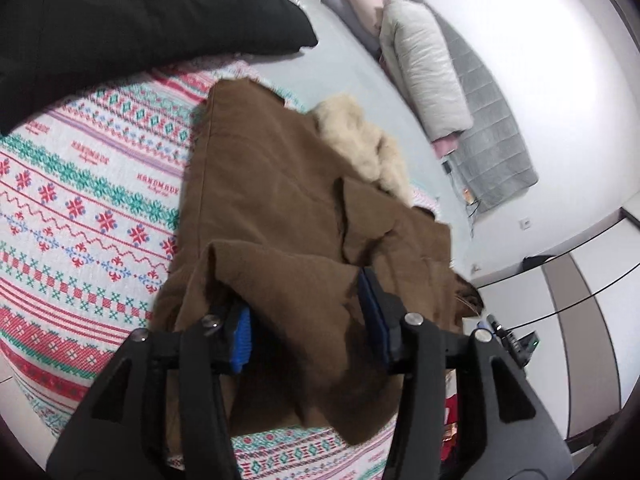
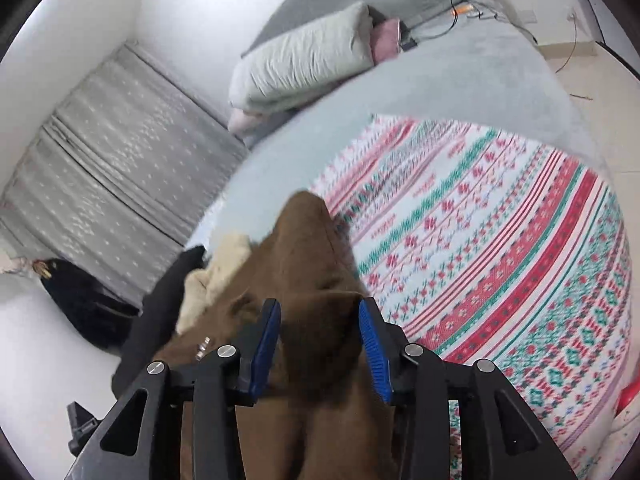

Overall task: Fold large clothes
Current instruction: 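Carry the held hem over the coat toward the collar with both tools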

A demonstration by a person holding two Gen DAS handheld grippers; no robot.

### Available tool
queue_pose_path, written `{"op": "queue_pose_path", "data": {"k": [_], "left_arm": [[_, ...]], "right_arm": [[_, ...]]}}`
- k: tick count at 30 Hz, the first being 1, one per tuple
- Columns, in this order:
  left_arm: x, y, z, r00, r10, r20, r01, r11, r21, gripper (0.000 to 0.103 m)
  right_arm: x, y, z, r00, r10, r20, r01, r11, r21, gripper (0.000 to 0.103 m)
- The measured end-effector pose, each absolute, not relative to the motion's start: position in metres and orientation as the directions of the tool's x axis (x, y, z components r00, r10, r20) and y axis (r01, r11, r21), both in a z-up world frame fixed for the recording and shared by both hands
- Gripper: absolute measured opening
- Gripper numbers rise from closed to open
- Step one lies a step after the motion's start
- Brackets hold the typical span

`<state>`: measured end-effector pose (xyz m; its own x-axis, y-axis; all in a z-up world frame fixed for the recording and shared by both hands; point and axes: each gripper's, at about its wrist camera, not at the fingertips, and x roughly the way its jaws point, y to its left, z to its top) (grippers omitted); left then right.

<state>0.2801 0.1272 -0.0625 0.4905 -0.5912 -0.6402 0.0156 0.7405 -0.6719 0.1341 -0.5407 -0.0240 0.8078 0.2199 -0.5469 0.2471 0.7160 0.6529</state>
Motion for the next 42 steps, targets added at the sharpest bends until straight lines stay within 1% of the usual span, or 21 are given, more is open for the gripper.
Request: {"op": "queue_pose_path", "data": {"k": [3,4,6,8,10,13,17,20,24,27,28,29,30,31,32,33,35,42], "left_arm": [[0.277,0.136,-0.055,0.525,-0.564,-0.637,0.008,0.752,-0.659,0.052],[0.274,0.141,-0.053,0.543,-0.548,-0.636,0.006,0.76,-0.65,0.055],[0.268,0.15,-0.045,0.593,-0.499,-0.632,0.001,0.785,-0.62,0.062],[0.262,0.16,-0.039,0.644,-0.448,-0.62,0.003,0.812,-0.583,0.07],[0.258,0.166,-0.037,0.667,-0.402,-0.628,0.016,0.85,-0.527,0.075],[0.261,0.158,-0.048,0.628,-0.377,-0.68,0.056,0.894,-0.444,0.075],[0.274,0.134,-0.08,0.53,-0.35,-0.773,0.123,0.933,-0.338,0.075],[0.286,0.118,-0.091,0.527,-0.314,-0.789,0.155,0.949,-0.274,0.075],[0.309,0.102,-0.09,0.553,-0.32,-0.769,0.192,0.947,-0.257,0.075],[0.325,0.092,-0.086,0.555,-0.323,-0.767,0.198,0.946,-0.255,0.062],[0.33,0.087,-0.085,0.557,-0.311,-0.77,0.194,0.95,-0.243,0.055],[0.331,0.083,-0.084,0.56,-0.306,-0.77,0.196,0.952,-0.235,0.047],[0.331,0.079,-0.081,0.568,-0.303,-0.765,0.202,0.953,-0.227,0.042],[0.33,0.076,-0.078,0.585,-0.295,-0.756,0.202,0.955,-0.216,0.032],[0.328,0.075,-0.075,0.602,-0.289,-0.744,0.201,0.957,-0.209,0.019],[0.328,0.073,-0.074,0.61,-0.285,-0.739,0.197,0.958,-0.207,0.015],[0.323,0.073,-0.07,0.636,-0.255,-0.728,0.171,0.967,-0.189,0.011],[0.312,0.074,-0.053,0.691,-0.196,-0.696,0.121,0.98,-0.155,0.009]], "right_arm": [[0.13,-0.542,-0.017,0.804,0.177,-0.567,0.26,0.753,0.604,0.043],[0.13,-0.54,-0.016,0.797,0.162,-0.582,0.267,0.769,0.58,0.044],[0.135,-0.534,-0.016,0.778,0.132,-0.614,0.28,0.802,0.527,0.05],[0.139,-0.527,-0.018,0.754,0.117,-0.647,0.276,0.836,0.473,0.053],[0.145,-0.517,-0.022,0.737,0.121,-0.665,0.259,0.858,0.443,0.055],[0.154,-0.505,-0.029,0.716,0.132,-0.686,0.238,0.877,0.418,0.058],[0.163,-0.495,-0.043,0.678,0.117,-0.726,0.24,0.898,0.369,0.058],[0.171,-0.492,-0.051,0.66,0.103,-0.745,0.243,0.908,0.341,0.058],[0.182,-0.494,-0.055,0.664,0.115,-0.739,0.24,0.903,0.355,0.058],[0.191,-0.495,-0.056,0.685,0.106,-0.721,0.236,0.904,0.357,0.057],[0.194,-0.495,-0.056,0.698,0.103,-0.708,0.231,0.904,0.36,0.056],[0.195,-0.494,-0.056,0.715,0.104,-0.692,0.224,0.903,0.367,0.044],[0.195,-0.493,-0.055,0.724,0.111,-0.681,0.213,0.903,0.374,0.024],[0.195,-0.49,-0.054,0.731,0.126,-0.67,0.192,0.905,0.379,0.017],[0.194,-0.487,-0.051,0.737,0.126,-0.664,0.175,0.913,0.368,0.014],[0.193,-0.484,-0.048,0.745,0.119,-0.657,0.167,0.92,0.356,0.012],[0.19,-0.476,-0.039,0.762,0.095,-0.641,0.152,0.935,0.32,0.01],[0.179,-0.448,-0.004,0.799,-0.017,-0.601,0.16,0.97,0.184,0.009]]}}
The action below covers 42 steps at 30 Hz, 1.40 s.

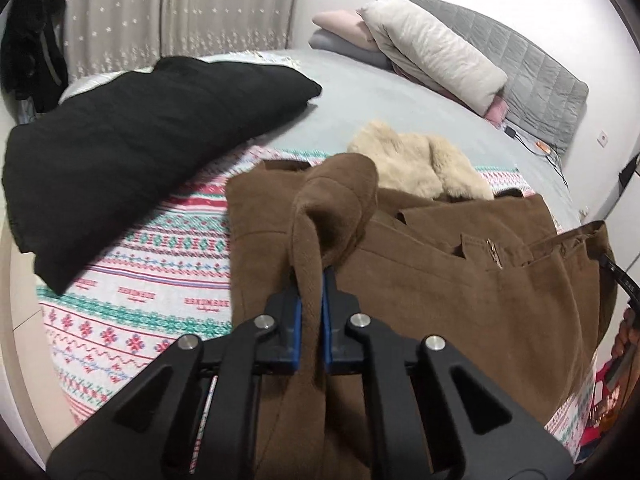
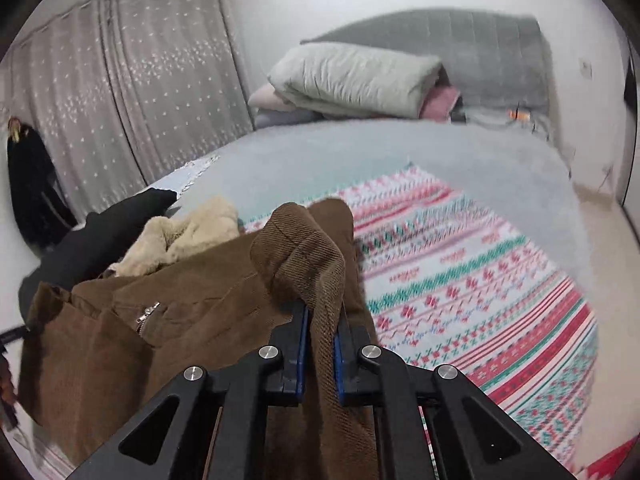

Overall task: Fold large clothes
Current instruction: 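Carry the held hem over the coat toward the collar with both tools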

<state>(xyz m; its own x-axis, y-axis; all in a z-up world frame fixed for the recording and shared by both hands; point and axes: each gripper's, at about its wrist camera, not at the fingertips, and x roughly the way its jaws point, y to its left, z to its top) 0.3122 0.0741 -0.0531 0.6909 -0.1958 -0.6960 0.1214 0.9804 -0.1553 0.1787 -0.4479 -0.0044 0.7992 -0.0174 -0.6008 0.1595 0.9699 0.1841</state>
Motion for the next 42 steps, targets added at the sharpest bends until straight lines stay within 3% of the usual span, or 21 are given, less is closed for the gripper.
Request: {"op": "queue_pose_path", "data": {"k": [9,17,22,27,31,35,37,39,41,42], "left_arm": [[0.325,0.083,0.01,0.781,-0.111,-0.615,0.072,0.994,-0.088,0.008],[0.402,0.091,0.046,0.86,-0.026,-0.509,-0.004,0.998,-0.058,0.008],[0.472,0.097,-0.008,0.831,0.035,-0.556,-0.058,0.998,-0.024,0.009],[0.524,0.087,-0.096,0.756,0.143,-0.638,-0.082,0.989,0.125,0.009],[0.544,0.089,-0.135,0.683,0.149,-0.715,-0.085,0.989,0.125,0.012],[0.55,0.089,-0.132,0.658,0.195,-0.727,-0.101,0.98,0.171,0.02],[0.547,0.094,-0.125,0.641,0.231,-0.732,-0.112,0.971,0.209,0.028],[0.537,0.1,-0.114,0.632,0.213,-0.745,-0.088,0.975,0.204,0.036],[0.518,0.107,-0.101,0.631,0.18,-0.754,-0.038,0.979,0.202,0.067],[0.51,0.109,-0.096,0.638,0.167,-0.752,-0.016,0.979,0.204,0.073]], "right_arm": [[0.193,-0.439,0.06,0.846,-0.16,-0.509,0.239,0.967,0.093,0.007],[0.286,-0.43,0.109,0.866,-0.286,-0.41,0.296,0.954,-0.04,0.007],[0.366,-0.43,0.08,0.824,-0.336,-0.456,0.338,0.938,-0.081,0.007],[0.436,-0.418,0.0,0.729,-0.393,-0.561,0.321,0.92,-0.226,0.007],[0.464,-0.413,-0.067,0.64,-0.449,-0.623,0.305,0.893,-0.331,0.009],[0.473,-0.423,-0.096,0.585,-0.44,-0.682,0.295,0.898,-0.327,0.014],[0.468,-0.426,-0.09,0.574,-0.457,-0.68,0.311,0.889,-0.335,0.022],[0.462,-0.427,-0.078,0.568,-0.464,-0.679,0.309,0.886,-0.346,0.036],[0.446,-0.434,-0.062,0.565,-0.42,-0.71,0.254,0.907,-0.335,0.051],[0.44,-0.435,-0.056,0.57,-0.407,-0.714,0.233,0.913,-0.335,0.058]]}}
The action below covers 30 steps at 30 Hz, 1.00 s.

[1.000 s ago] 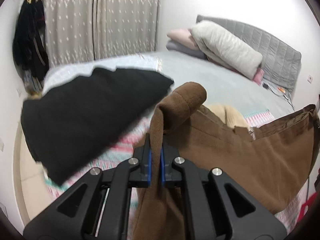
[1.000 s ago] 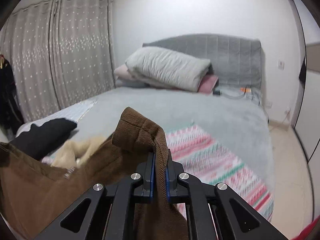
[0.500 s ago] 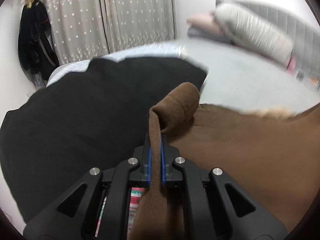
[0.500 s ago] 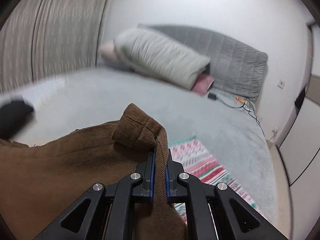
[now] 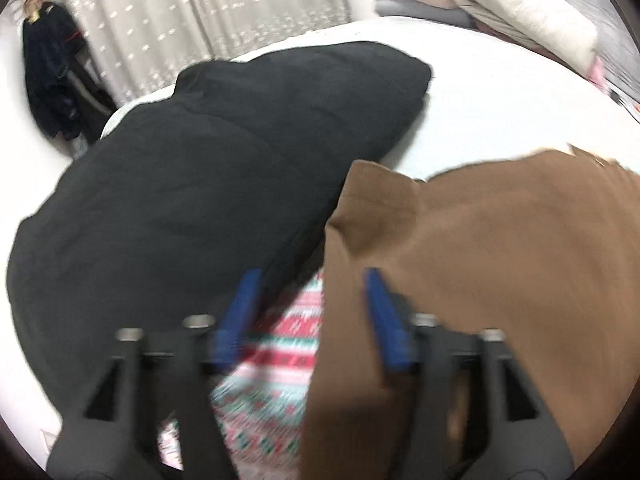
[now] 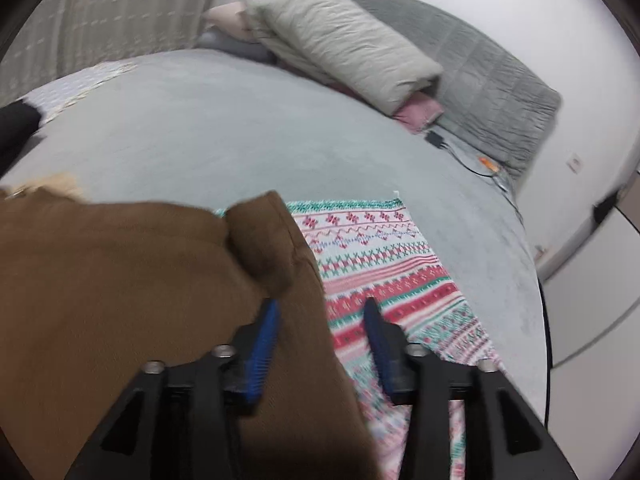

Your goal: Fold large clothes

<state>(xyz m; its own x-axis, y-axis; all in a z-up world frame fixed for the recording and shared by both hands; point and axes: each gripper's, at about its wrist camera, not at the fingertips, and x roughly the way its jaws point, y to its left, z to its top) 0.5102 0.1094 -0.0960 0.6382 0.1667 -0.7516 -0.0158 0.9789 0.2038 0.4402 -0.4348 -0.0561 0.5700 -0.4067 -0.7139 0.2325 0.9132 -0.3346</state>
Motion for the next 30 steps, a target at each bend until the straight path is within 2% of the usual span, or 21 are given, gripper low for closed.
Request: {"op": "queue_pose_path", "data": {"k": [1,3,6,10,12,15,17,20,22,25,28,30], "left_arm": [[0.497,0.112,-0.089,0.648,0.146,-0.748,0.015,0.979,0.205,0.079],[0.48,0.116,-0.079,0.637,0.11,-0.763,0.062,0.979,0.192,0.079],[0.455,0.124,-0.071,0.588,0.033,-0.808,0.135,0.981,0.139,0.08],[0.417,0.132,-0.073,0.509,-0.081,-0.857,0.207,0.978,0.03,0.082],[0.405,0.138,-0.08,0.455,-0.137,-0.88,0.21,0.977,-0.043,0.082],[0.398,0.154,-0.094,0.375,-0.246,-0.894,0.177,0.965,-0.191,0.082],[0.394,0.165,-0.111,0.317,-0.317,-0.894,0.128,0.948,-0.291,0.082],[0.392,0.18,-0.142,0.231,-0.496,-0.837,0.045,0.865,-0.5,0.082],[0.388,0.18,-0.145,0.251,-0.552,-0.795,0.061,0.829,-0.556,0.082],[0.384,0.168,-0.156,0.238,-0.652,-0.72,0.089,0.753,-0.652,0.082],[0.383,0.146,-0.158,0.26,-0.648,-0.716,0.123,0.757,-0.641,0.082],[0.382,0.138,-0.157,0.304,-0.619,-0.724,0.098,0.777,-0.622,0.074]], "right_arm": [[0.427,-0.436,-0.047,0.583,-0.39,-0.713,0.199,0.919,-0.34,0.061],[0.404,-0.438,-0.033,0.601,-0.367,-0.71,0.157,0.925,-0.346,0.076],[0.37,-0.449,-0.019,0.597,-0.296,-0.745,0.108,0.951,-0.291,0.079],[0.321,-0.467,-0.012,0.605,-0.134,-0.785,0.083,0.991,-0.106,0.079],[0.301,-0.472,-0.012,0.632,-0.083,-0.771,0.065,0.996,-0.054,0.079],[0.283,-0.477,-0.024,0.584,0.0,-0.812,0.046,0.998,0.032,0.08],[0.275,-0.492,-0.042,0.526,0.109,-0.844,0.085,0.98,0.179,0.08],[0.272,-0.504,-0.077,0.411,0.244,-0.879,0.161,0.929,0.333,0.08],[0.267,-0.507,-0.101,0.366,0.337,-0.867,0.208,0.879,0.43,0.08],[0.266,-0.509,-0.114,0.4,0.414,-0.818,0.232,0.817,0.528,0.081],[0.271,-0.497,-0.115,0.413,0.41,-0.813,0.204,0.828,0.522,0.077],[0.275,-0.49,-0.115,0.423,0.419,-0.804,0.199,0.823,0.533,0.05]]}}
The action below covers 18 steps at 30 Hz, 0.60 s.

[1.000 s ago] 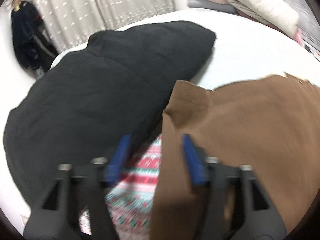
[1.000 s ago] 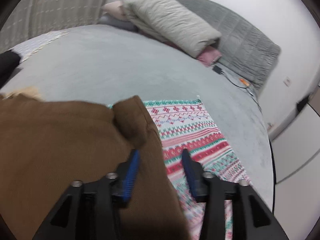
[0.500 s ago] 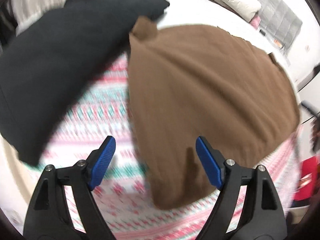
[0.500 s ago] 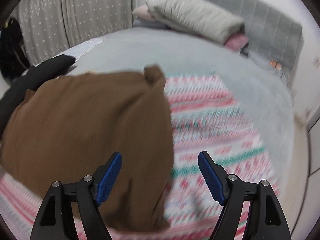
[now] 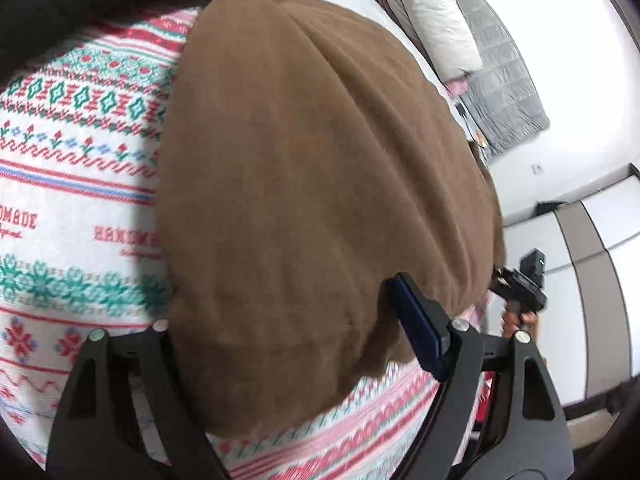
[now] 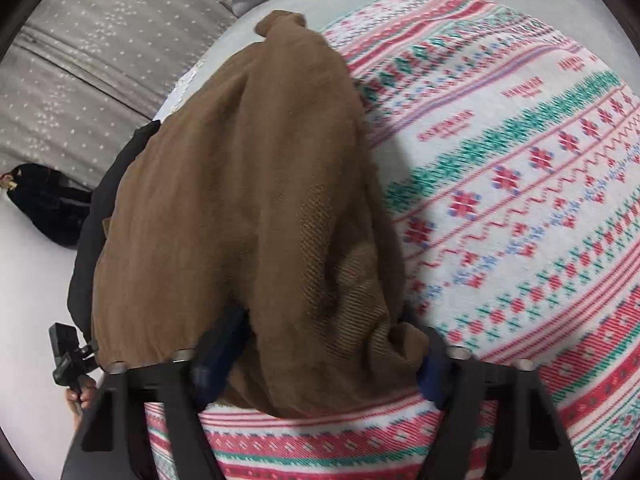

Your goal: Fold large clothes

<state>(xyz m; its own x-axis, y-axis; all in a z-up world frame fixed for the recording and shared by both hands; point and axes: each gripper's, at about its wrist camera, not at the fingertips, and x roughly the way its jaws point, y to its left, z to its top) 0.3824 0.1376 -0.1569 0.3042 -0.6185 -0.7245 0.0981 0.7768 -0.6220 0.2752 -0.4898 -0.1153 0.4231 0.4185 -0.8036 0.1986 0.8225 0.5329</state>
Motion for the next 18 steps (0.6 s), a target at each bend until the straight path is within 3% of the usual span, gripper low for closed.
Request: {"op": "queue_pose_path", "data": {"k": [2,4,8,12,15,18], "left_arm": [[0.38,0.137,-0.156,0.338,-0.591,-0.733,0.009,0.781,-0.625,0.039],[0.38,0.136,-0.145,0.36,-0.577,-0.733,-0.041,0.775,-0.631,0.028],[0.36,0.133,-0.067,0.473,-0.608,-0.638,0.041,0.738,-0.673,0.021],[0.326,0.143,-0.009,0.508,-0.651,-0.564,0.114,0.7,-0.705,0.02],[0.296,0.164,-0.013,0.481,-0.669,-0.566,0.122,0.691,-0.713,0.021],[0.277,0.177,-0.061,0.427,-0.599,-0.677,0.063,0.767,-0.639,0.027]], "right_arm": [[0.276,-0.487,-0.117,0.446,0.451,-0.773,0.231,0.777,0.586,0.039],[0.276,-0.482,-0.109,0.464,0.432,-0.773,0.241,0.778,0.58,0.033],[0.266,-0.478,-0.054,0.573,0.412,-0.708,0.206,0.764,0.612,0.027],[0.235,-0.478,0.013,0.623,0.455,-0.636,0.142,0.734,0.664,0.027],[0.198,-0.48,0.029,0.621,0.487,-0.614,0.111,0.721,0.684,0.028],[0.146,-0.487,0.003,0.586,0.517,-0.624,0.126,0.702,0.701,0.037]]}}
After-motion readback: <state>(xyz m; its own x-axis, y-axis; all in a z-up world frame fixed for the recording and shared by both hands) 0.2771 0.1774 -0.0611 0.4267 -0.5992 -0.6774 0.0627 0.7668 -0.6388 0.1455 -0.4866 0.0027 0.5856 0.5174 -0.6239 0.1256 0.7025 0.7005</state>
